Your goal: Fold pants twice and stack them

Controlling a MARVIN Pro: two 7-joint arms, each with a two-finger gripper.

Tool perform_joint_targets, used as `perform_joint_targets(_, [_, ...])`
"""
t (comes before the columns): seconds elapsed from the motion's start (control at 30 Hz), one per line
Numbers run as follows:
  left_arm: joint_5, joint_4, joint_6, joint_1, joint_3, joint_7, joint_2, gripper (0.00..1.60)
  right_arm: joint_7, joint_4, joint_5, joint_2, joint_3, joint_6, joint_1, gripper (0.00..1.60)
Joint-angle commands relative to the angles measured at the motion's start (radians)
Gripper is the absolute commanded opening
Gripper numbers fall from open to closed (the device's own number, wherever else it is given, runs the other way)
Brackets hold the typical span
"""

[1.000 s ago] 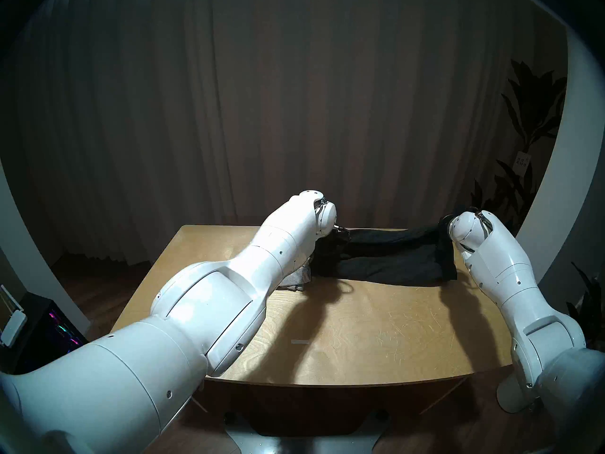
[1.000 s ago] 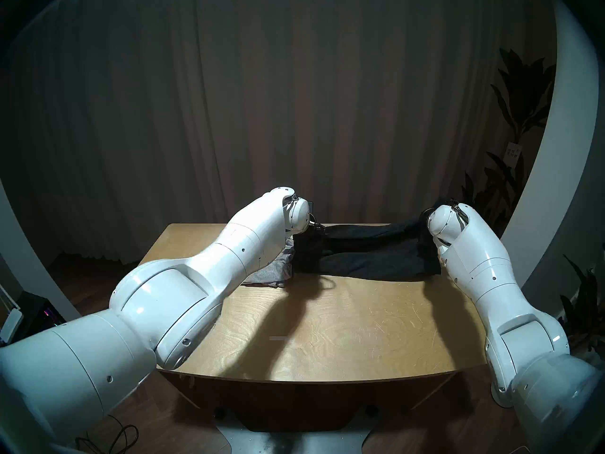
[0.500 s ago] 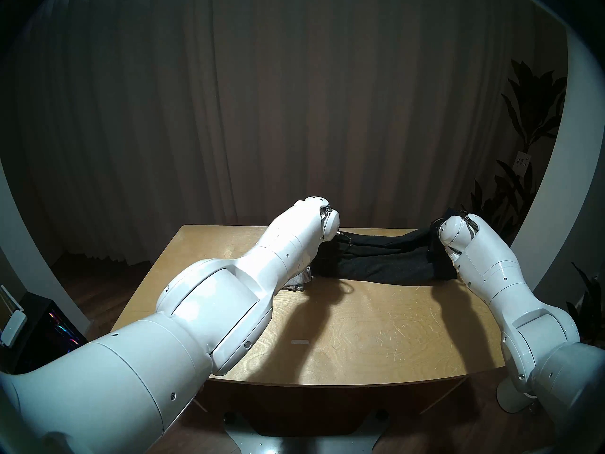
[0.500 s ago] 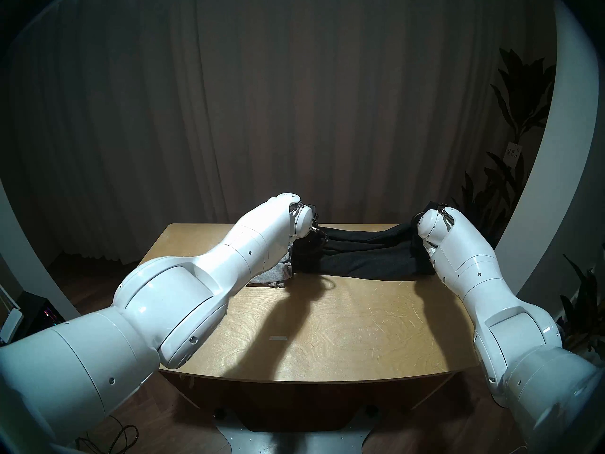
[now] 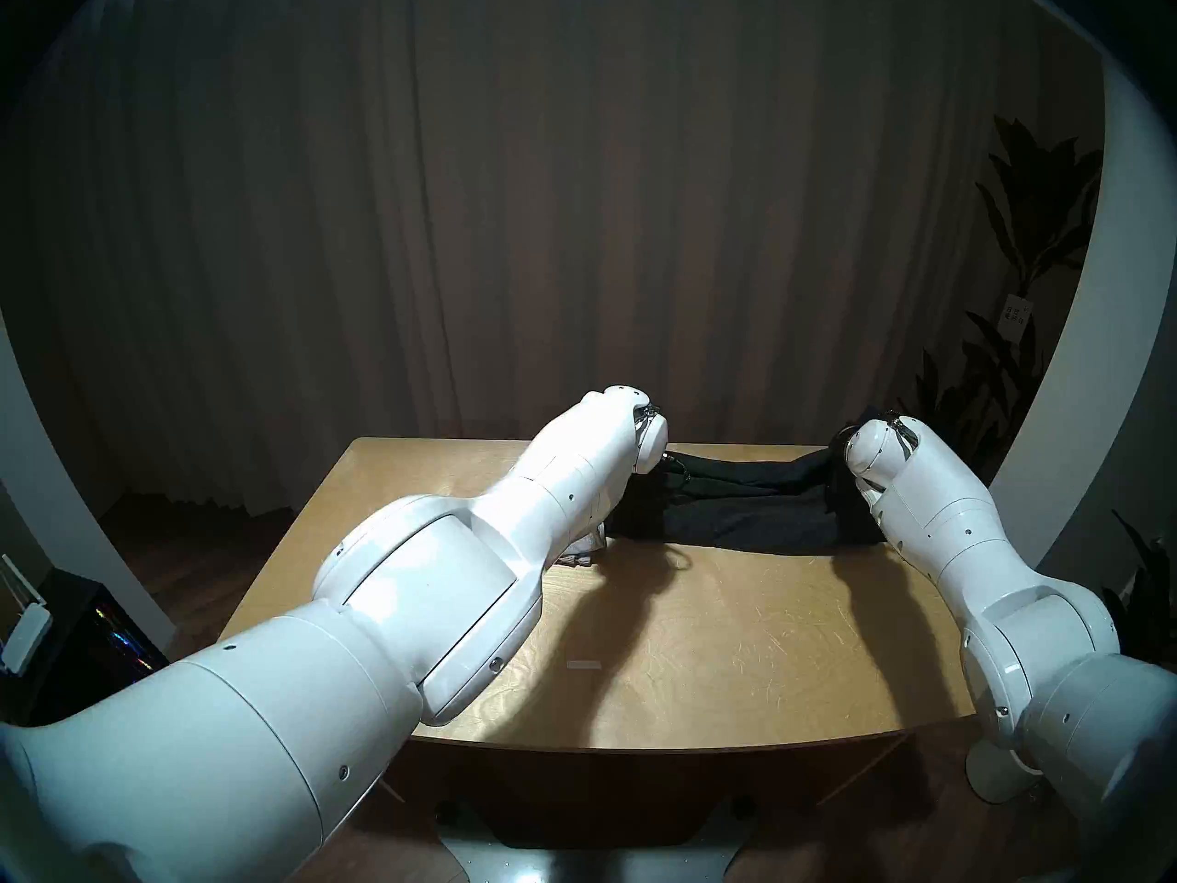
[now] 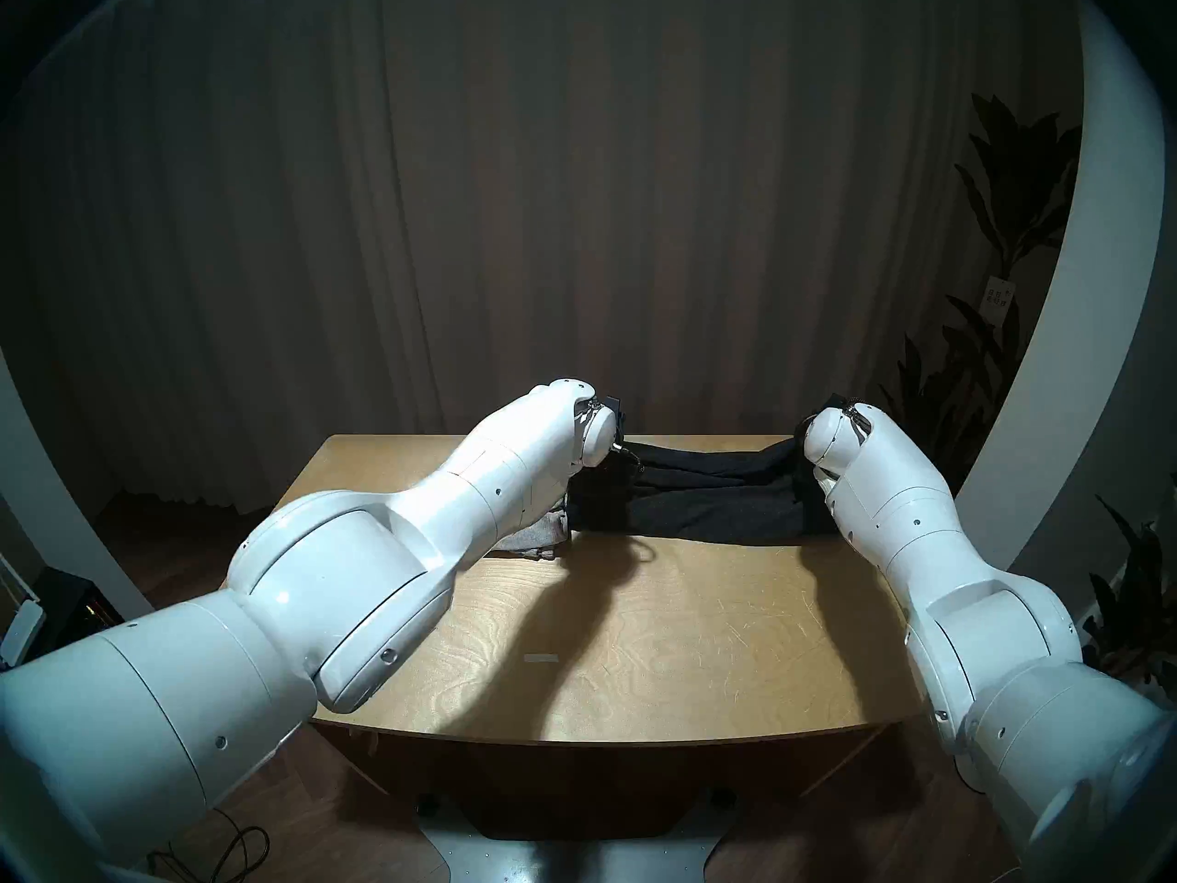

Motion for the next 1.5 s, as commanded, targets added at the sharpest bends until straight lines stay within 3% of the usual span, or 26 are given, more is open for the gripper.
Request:
perform_joint_targets(0.0, [0.011, -0.001, -0.002, -0.047, 0.004, -0.044, -0.026, 1.20, 0.034, 0.016, 0.001, -0.018, 0.014, 0.003, 0.080, 1.60])
perform_joint_targets(0.17, [0.020, 0.010, -0.001, -0.044, 0.016, -0.067, -0.033, 1.39, 0.051, 0.047, -0.001, -0.029, 0.020, 0.010, 0.102, 1.60])
perform_joint_targets(0.53, [0.033, 0.033, -0.003, -0.041, 0.032, -0.118, -0.038, 1.51, 0.092, 0.111, -0.007, -0.055, 0.027, 0.034, 0.136, 1.60])
perform_joint_targets(1.0, [0.047, 0.057, -0.006, -0.036, 0.052, -0.167, -0.061, 1.40, 0.128, 0.164, -0.015, -0.086, 0.032, 0.059, 0.161, 1.60])
perform_joint_targets(1.47, [0.068, 0.083, -0.007, -0.045, 0.078, -0.224, -0.071, 1.45, 0.171, 0.170, -0.025, -0.091, 0.041, 0.093, 0.147, 1.60])
